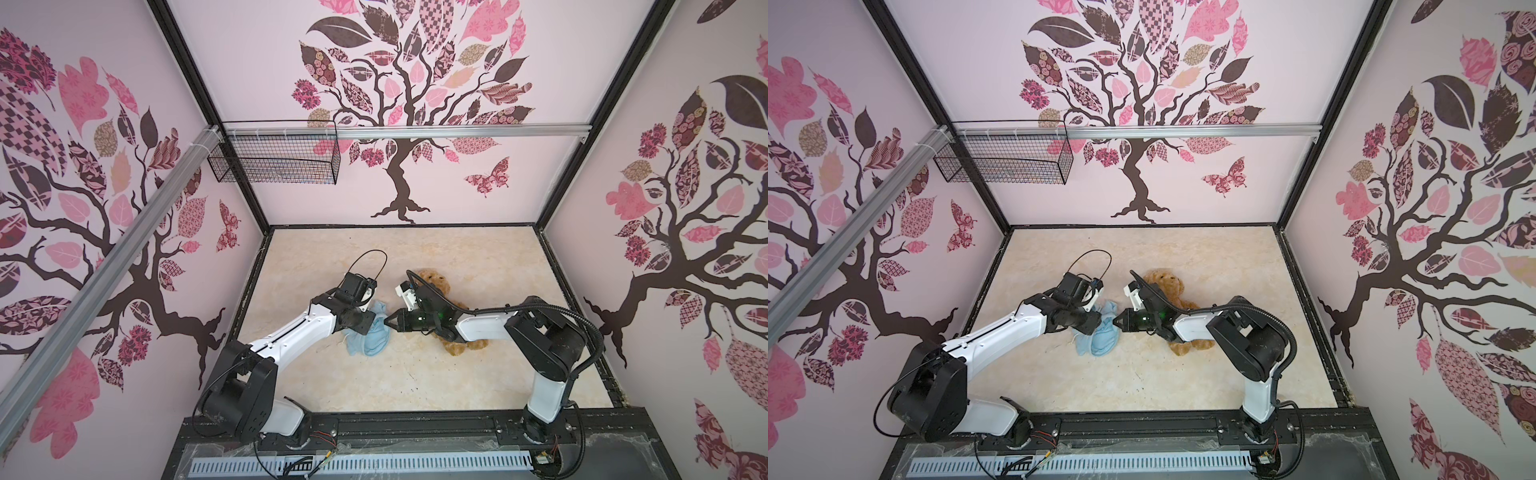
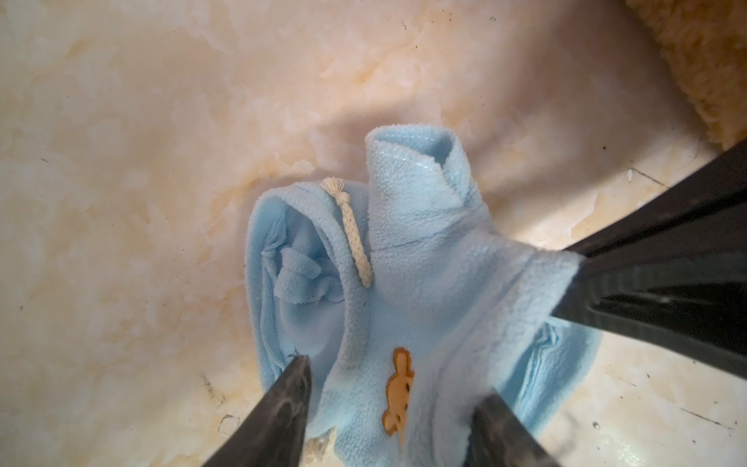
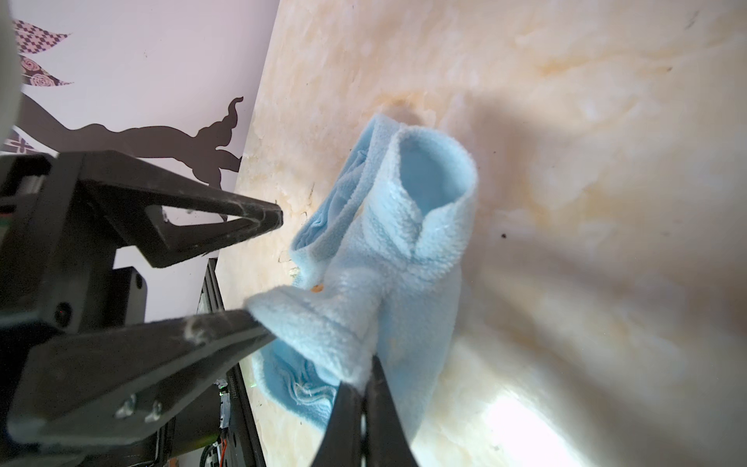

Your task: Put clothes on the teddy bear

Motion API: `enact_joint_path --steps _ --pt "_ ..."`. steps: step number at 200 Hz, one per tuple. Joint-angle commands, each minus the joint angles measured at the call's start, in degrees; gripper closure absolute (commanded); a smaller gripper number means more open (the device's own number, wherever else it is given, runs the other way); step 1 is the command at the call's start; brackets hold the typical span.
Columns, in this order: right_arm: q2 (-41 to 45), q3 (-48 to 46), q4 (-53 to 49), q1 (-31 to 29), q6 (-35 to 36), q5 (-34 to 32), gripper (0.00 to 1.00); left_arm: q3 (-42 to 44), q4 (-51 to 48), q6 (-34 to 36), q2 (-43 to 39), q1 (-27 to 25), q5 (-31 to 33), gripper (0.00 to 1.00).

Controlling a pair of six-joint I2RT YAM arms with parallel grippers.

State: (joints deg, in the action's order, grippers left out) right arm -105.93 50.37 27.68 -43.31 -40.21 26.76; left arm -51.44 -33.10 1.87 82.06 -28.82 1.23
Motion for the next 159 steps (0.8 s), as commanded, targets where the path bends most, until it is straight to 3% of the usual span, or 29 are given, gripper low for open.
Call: enact_joint_path --steps 1,62,128,159 --pt "-1.5 2.7 -1.9 0.3 1.7 -1.0 1.0 -2.3 -1.8 0.2 0.2 -0.2 -0.5 0.52" --pt "-1.6 3.6 -2.5 0.3 2.1 -0.7 1.0 -2.5 -3.2 0.5 1.4 -0.1 -2.6 0.74" --pt "-1.5 4.4 -3.2 0.3 2.6 -1.0 1.0 -2.7 -4.3 0.1 4.0 -0.1 -5.7 0.78" --pt "-1.6 5.2 -5.5 0.5 4.6 -2.0 0.95 -2.9 -3.6 -1.0 3.0 0.0 -8.3 0.95"
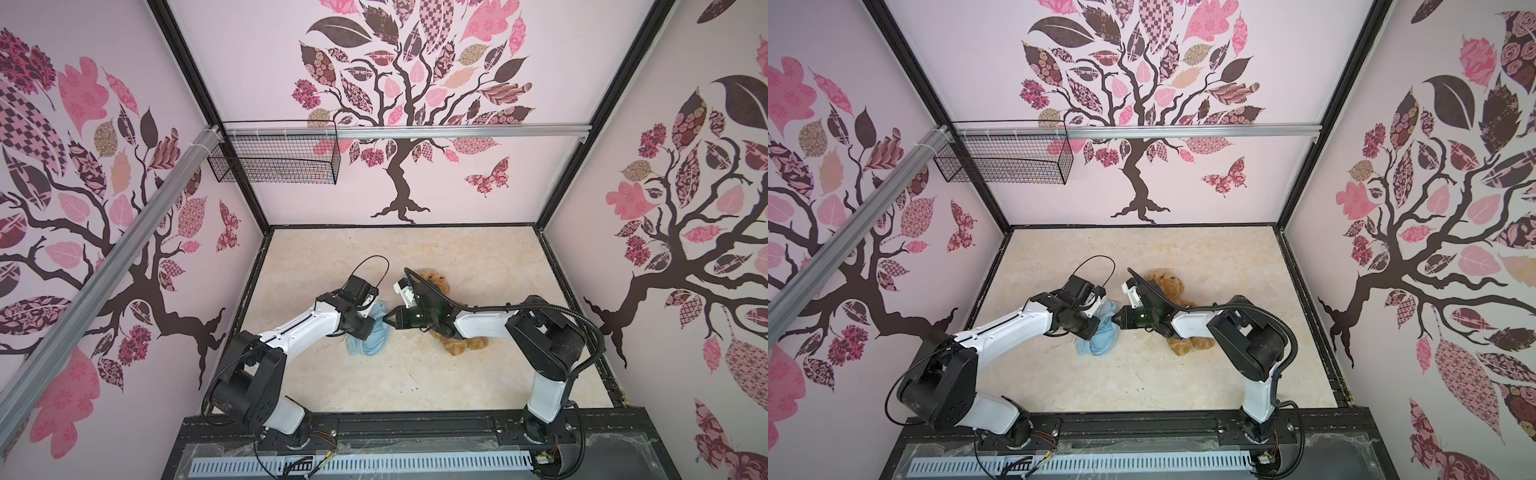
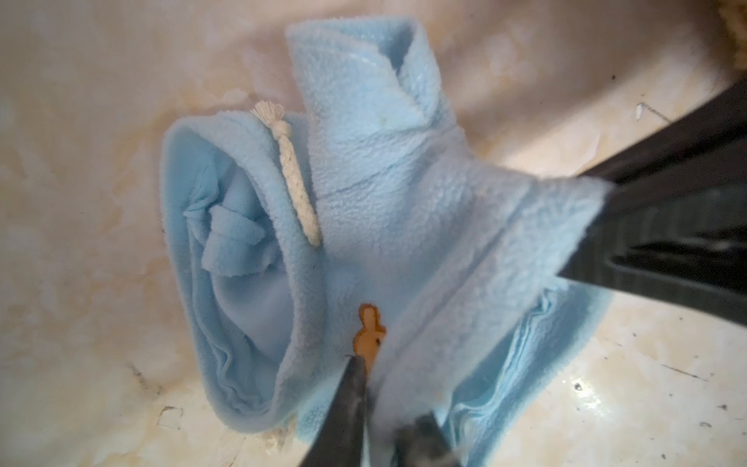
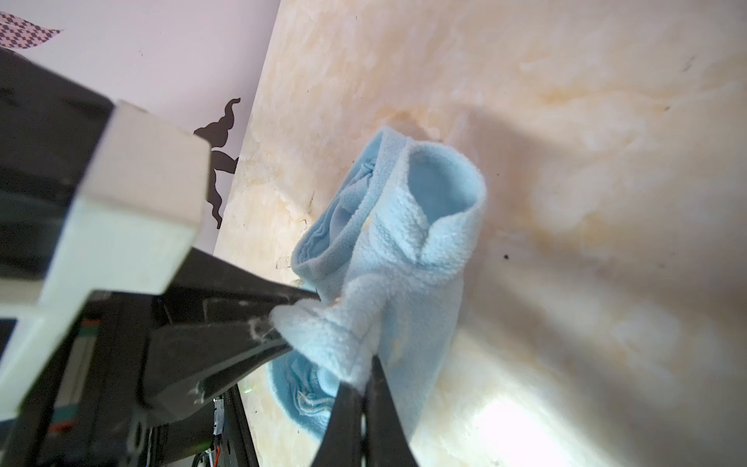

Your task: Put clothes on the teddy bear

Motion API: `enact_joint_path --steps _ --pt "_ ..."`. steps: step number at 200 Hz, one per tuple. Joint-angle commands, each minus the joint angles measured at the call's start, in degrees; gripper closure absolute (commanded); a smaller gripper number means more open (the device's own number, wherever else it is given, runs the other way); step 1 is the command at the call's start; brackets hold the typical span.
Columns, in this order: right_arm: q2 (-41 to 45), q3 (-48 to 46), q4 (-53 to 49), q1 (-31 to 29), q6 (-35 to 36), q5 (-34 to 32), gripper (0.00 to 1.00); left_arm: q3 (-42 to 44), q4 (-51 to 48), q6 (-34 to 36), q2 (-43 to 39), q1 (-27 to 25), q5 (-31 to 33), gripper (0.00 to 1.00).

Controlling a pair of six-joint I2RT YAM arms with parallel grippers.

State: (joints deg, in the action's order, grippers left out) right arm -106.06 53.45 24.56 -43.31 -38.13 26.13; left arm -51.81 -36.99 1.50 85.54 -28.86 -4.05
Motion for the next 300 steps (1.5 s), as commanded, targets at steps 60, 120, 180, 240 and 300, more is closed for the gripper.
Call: enact_joint_path --steps 60,120,180,240,300 --pt "11.8 1.1 -15.7 0.9 11.0 -3.8 0.48 -2.4 2.5 -6.5 -2.7 8.0 -10.2 1.0" --pt "28.2 -3.4 -26.5 9.0 16.6 -16.1 0.11 -4.7 0.9 -8.9 -0.4 8.9 -12.1 1.0" --pt "17.4 -0.2 -24.8 21.2 14.8 -14.0 0.0 -5.0 1.2 -9.3 -0.2 8.8 -13.9 1.0" --pt "4.0 4.1 -21.8 20.3 14.4 -7.3 0.0 -4.9 1.5 -9.6 -0.4 8.8 -14.5 1.0" --pt "6.4 2.8 -20.8 18.7 19.6 -7.0 0.61 -5.8 1.0 -8.7 -1.1 9.0 -14.9 1.0"
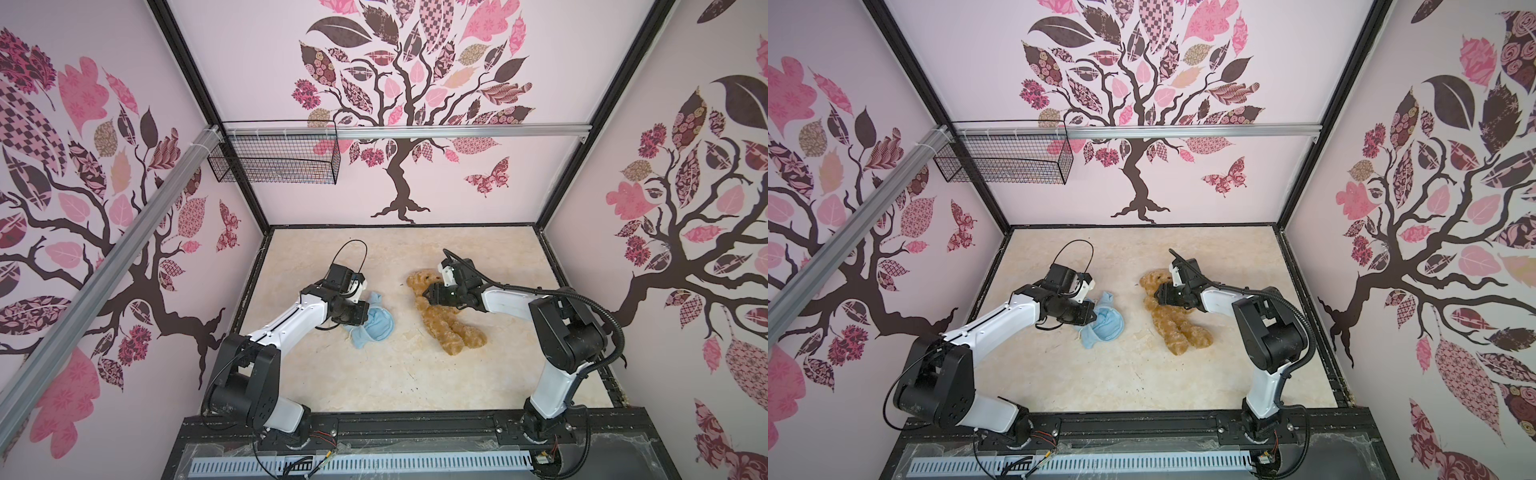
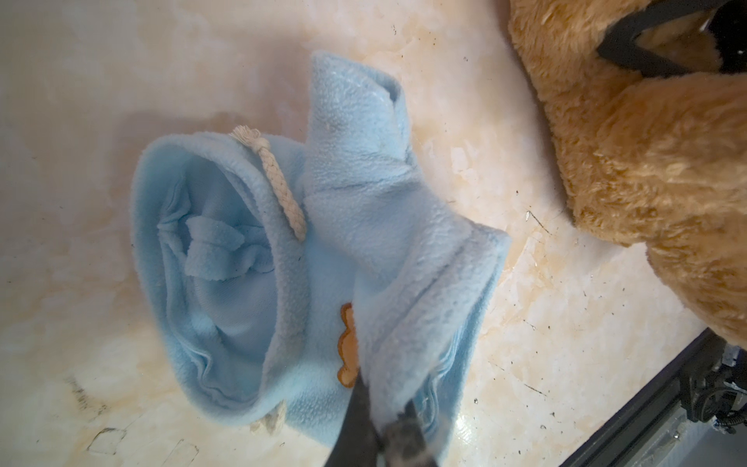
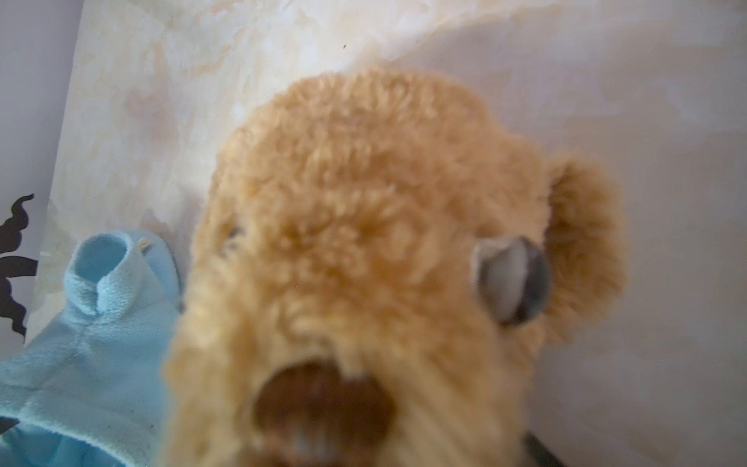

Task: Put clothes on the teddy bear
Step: 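Grasp the teddy bear's head with the right gripper, then push the bear's head into the hoodie opening held by the left gripper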

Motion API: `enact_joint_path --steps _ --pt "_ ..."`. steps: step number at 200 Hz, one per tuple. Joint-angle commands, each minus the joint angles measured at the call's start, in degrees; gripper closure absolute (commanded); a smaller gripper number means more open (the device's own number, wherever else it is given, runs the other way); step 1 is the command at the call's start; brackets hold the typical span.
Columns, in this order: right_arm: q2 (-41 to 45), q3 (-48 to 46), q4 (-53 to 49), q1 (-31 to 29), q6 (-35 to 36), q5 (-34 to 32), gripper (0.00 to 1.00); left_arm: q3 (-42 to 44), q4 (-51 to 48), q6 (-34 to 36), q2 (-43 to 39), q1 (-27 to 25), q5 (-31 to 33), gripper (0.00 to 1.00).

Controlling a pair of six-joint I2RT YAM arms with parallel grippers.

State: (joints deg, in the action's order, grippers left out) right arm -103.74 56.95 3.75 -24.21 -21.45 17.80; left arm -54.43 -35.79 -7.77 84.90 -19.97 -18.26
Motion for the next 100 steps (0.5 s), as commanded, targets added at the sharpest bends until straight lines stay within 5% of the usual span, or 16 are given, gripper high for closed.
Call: enact_joint_path --steps 1,53,100 --pt "4.4 -0.9 0.0 -0.4 2.9 1.4 0.61 -3.2 -0.2 0.6 -0.5 0.1 -0.7 1.0" --pt "27.5 -14.1 -4.8 -7.7 2.5 10.6 0.76 -5.9 0.4 5.1 -1.3 0.7 -0.3 1.0" --pt "33.0 -15.2 -17.5 -16.7 6.4 22.8 0.75 -4.6 0.5 8.6 -1.9 0.7 -5.3 1.0"
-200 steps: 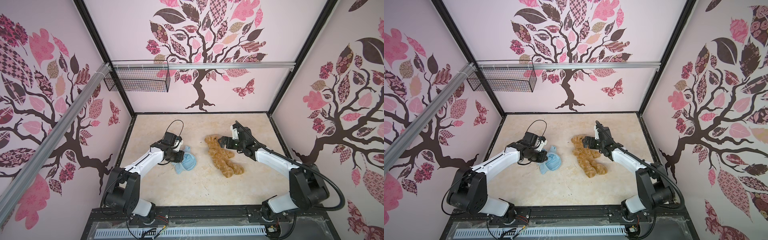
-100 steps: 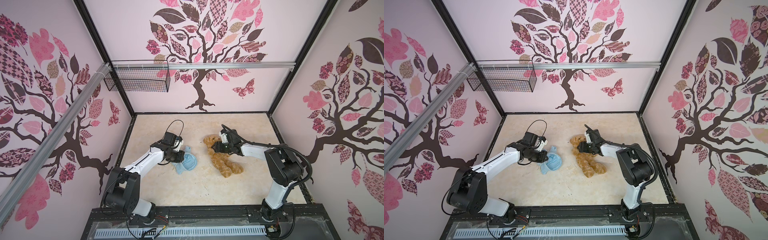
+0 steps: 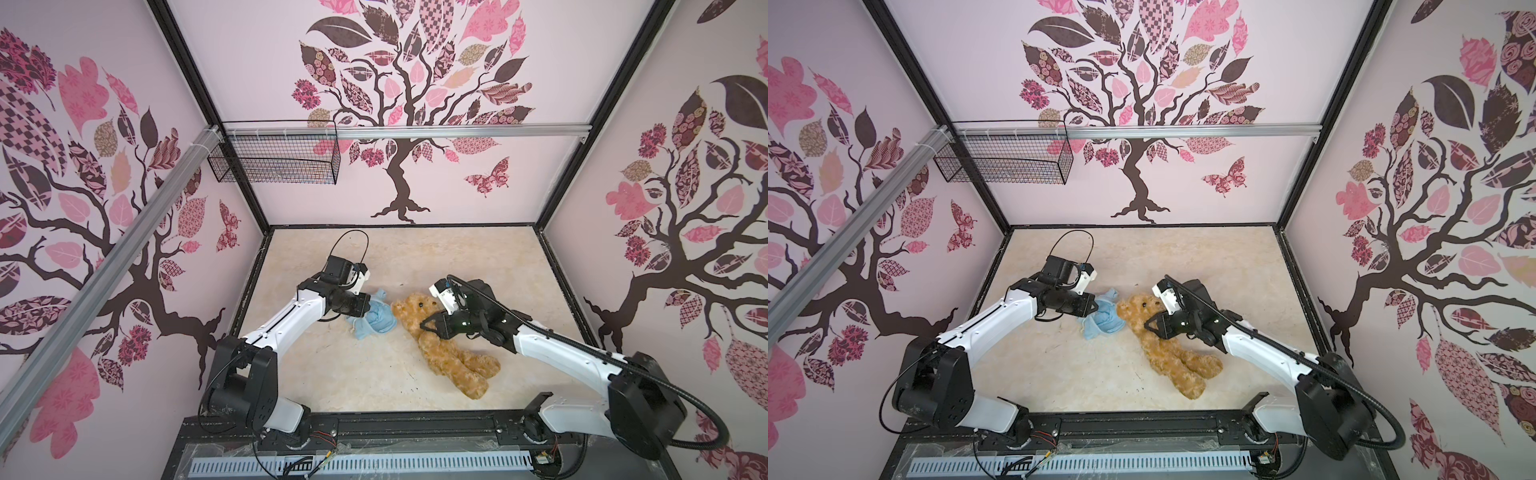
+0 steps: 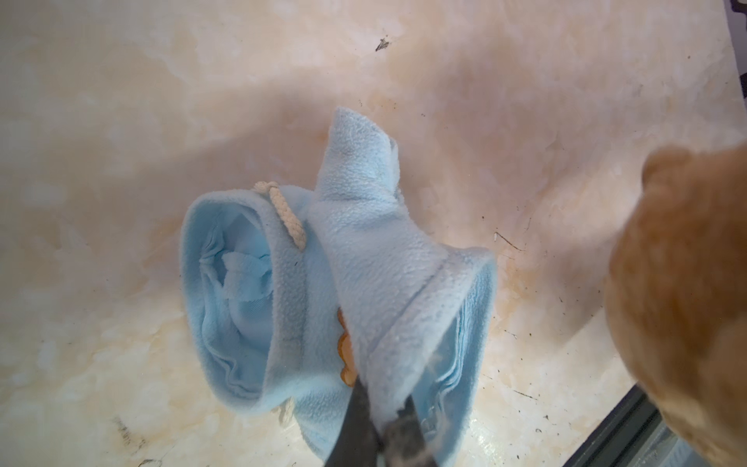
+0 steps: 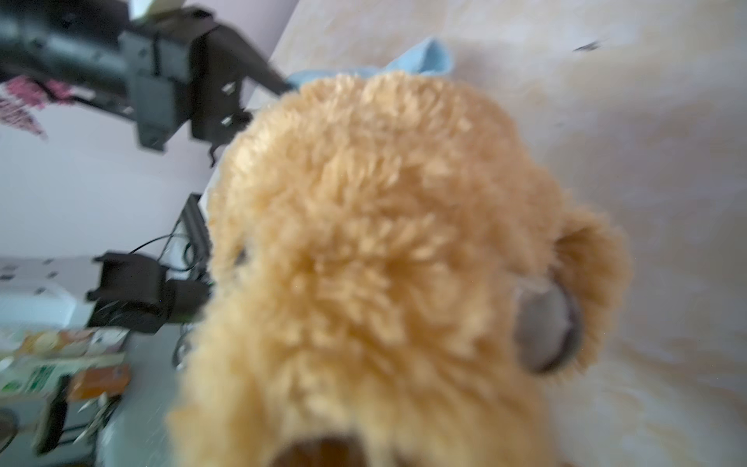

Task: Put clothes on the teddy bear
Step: 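Push the bear's head into the hoodie opening held by the left gripper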

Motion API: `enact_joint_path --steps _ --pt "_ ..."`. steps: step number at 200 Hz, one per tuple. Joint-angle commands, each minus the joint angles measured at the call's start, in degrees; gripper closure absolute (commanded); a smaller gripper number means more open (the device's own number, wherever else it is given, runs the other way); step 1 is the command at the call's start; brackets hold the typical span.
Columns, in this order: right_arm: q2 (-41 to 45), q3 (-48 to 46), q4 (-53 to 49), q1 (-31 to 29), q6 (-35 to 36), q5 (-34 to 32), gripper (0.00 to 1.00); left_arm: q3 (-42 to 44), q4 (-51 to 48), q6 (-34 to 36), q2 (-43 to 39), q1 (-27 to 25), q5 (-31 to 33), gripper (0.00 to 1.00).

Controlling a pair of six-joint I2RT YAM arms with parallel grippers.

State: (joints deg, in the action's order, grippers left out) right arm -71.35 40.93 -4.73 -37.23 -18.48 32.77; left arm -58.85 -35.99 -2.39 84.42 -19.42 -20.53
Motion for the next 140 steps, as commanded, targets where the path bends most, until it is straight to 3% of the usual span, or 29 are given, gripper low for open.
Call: enact_joint_path --steps 1,27,64,104,140 --pt "0.5 0.9 -9.1 -3.9 3.5 8.0 0.74 -0.1 0.8 3.2 -1.5 0.2 -3.0 1.0" --pt "-4.2 2.4 -7.3 -5.9 4.2 17.6 0.75 1.2 0.9 5.5 -2.5 0.1 -4.6 1.0" --pt "-11.3 7.9 -5.8 -6.2 6.5 24.1 0.75 2.8 1.4 7.5 -4.1 -1.3 -4.9 1.0" --pt "-16.7 11.8 -6.8 -5.2 9.0 25.5 0.76 3.4 0.5 9.3 -4.4 -3.9 -2.1 1.0" --pt "-19.5 10.8 -2.6 -0.4 6.9 26.7 0.79 3.4 0.2 9.9 -4.2 -5.1 -1.9 1.0"
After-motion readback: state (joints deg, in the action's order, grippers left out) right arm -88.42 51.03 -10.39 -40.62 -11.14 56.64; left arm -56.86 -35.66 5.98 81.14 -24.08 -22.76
